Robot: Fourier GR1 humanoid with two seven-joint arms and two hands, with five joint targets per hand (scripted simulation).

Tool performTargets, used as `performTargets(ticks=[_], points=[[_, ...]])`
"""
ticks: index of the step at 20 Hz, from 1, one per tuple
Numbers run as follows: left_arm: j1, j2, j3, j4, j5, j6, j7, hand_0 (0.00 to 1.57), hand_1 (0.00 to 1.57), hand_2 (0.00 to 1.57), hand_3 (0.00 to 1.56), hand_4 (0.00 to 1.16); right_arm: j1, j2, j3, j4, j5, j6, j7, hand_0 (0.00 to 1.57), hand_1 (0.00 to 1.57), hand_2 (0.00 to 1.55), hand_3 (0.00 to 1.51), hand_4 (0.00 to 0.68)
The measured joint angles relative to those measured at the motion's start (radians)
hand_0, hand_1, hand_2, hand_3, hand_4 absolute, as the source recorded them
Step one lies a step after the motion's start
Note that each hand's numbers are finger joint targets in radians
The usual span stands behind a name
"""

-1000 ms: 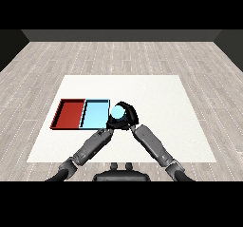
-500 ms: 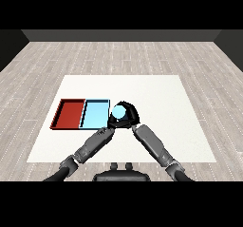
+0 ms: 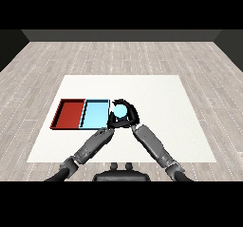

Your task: Pick the blue can and put it in the blue box

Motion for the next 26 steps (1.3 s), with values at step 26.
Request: performTargets(ticks=[26], points=[[0.037, 0.060, 0.176, -0.017, -0.054, -0.024, -0.011, 1.57, 1.57, 1.57, 1.48, 1.15, 0.176, -0.103, -0.294, -0.319, -0.173, 0.152, 0.002, 0.00, 0.00, 0.00, 0.00, 0.000]])
